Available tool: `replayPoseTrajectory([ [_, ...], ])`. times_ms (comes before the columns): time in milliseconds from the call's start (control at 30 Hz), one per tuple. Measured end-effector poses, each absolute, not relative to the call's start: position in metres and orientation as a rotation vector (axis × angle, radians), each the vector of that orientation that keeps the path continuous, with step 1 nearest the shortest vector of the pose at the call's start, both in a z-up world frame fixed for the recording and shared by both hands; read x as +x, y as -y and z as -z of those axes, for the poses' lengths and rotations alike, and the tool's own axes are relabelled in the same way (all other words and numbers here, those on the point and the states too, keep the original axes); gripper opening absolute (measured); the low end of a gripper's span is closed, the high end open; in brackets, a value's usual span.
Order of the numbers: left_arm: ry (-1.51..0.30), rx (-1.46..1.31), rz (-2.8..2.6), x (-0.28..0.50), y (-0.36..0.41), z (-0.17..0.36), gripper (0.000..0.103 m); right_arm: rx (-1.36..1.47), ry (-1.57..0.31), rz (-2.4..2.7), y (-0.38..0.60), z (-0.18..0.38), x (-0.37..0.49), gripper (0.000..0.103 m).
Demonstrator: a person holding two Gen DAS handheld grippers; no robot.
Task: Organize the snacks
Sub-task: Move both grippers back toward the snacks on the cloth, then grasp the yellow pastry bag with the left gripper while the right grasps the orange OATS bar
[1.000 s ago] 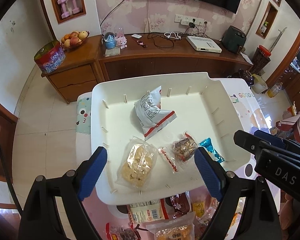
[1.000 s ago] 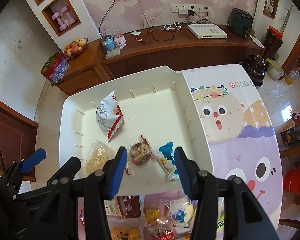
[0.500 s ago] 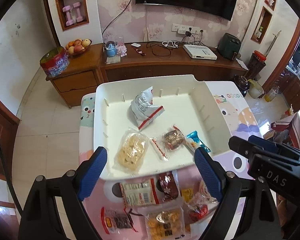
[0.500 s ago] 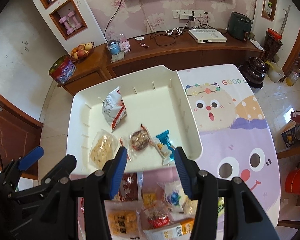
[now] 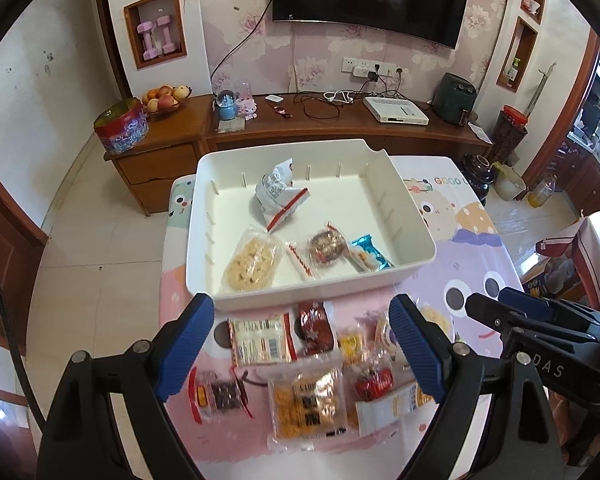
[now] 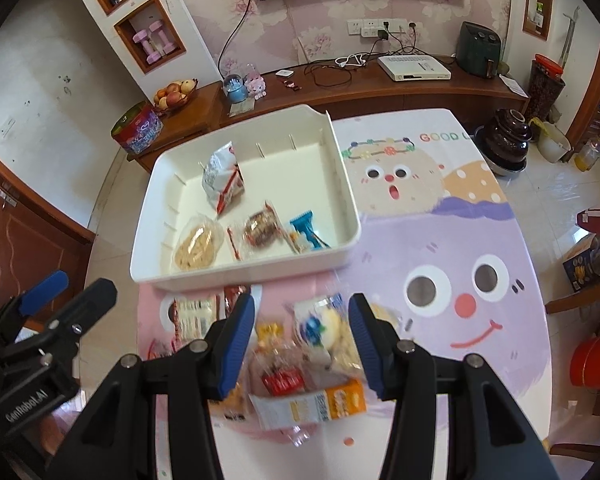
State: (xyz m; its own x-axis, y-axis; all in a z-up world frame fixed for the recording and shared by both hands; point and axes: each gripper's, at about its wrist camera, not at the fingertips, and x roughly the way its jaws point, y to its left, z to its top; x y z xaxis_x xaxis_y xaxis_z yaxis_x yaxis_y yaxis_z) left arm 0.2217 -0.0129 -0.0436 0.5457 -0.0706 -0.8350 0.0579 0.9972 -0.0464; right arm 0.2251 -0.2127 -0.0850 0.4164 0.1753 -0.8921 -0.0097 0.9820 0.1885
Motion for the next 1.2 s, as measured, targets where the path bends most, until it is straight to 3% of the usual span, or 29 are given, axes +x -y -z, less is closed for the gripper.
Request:
replayPoseTrajectory([
  [600,-1.124,-0.022,0.002,0.158,0.005,0.124,0.089,0.158,-1.304,-0.192,0.222,0.171,0.164,0.049],
  [1200,-1.242,0.041,0.020,0.168,0.006,0.200,0.089,0.758,-1.483,-0.067,0.233,0.254,0.173,0.050],
])
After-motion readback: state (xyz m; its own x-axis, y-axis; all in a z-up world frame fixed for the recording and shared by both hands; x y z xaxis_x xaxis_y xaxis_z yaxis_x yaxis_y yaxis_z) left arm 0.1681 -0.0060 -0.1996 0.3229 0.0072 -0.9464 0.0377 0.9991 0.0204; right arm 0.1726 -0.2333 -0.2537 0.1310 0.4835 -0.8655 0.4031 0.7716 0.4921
